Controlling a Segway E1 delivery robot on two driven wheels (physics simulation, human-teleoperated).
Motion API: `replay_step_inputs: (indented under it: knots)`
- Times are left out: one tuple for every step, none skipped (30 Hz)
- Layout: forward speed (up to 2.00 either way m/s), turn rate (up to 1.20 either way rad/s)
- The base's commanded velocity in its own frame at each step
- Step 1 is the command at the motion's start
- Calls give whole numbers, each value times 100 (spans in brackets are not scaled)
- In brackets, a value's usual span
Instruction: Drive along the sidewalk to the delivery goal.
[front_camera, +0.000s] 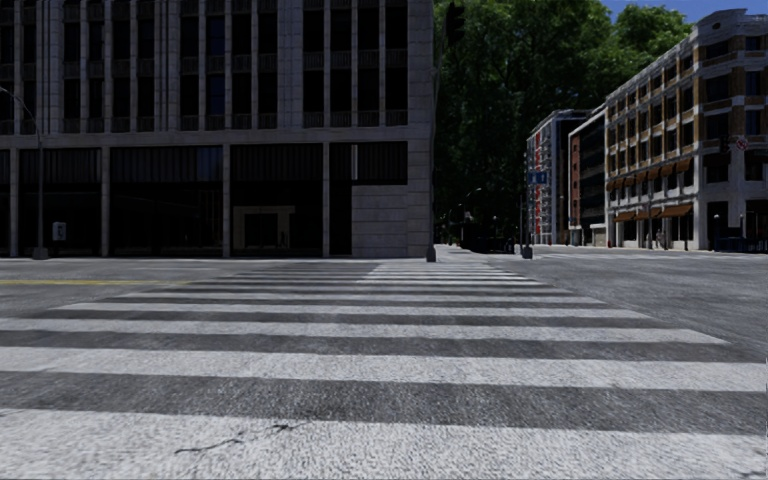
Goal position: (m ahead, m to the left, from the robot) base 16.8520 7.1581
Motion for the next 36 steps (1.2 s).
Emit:
replay_step_inputs:
  knots:
    - [200,0]
    - [200,-45]
    - [200,-97]
    - [200,-113]
    - [200,-113]
    - [200,-114]
    - [200,-6]
    - [200,0]
    - [200,0]
    - [200,0]
    - [200,0]
    - [200,0]
    - [200,0]
    - [200,0]
    - [200,0]
    - [200,0]
    - [200,0]
    - [200,0]
    - [200,0]
    - [200,0]
    - [200,0]
    - [200,0]
    - [200,0]
    - [200,0]
    - [200,0]
    - [200,0]
    - [200,0]
    - [200,0]
    - [200,0]
    - [200,0]
    - [200,0]
    - [200,0]
    - [200,0]
    - [200,0]
    - [200,0]
    - [200,0]
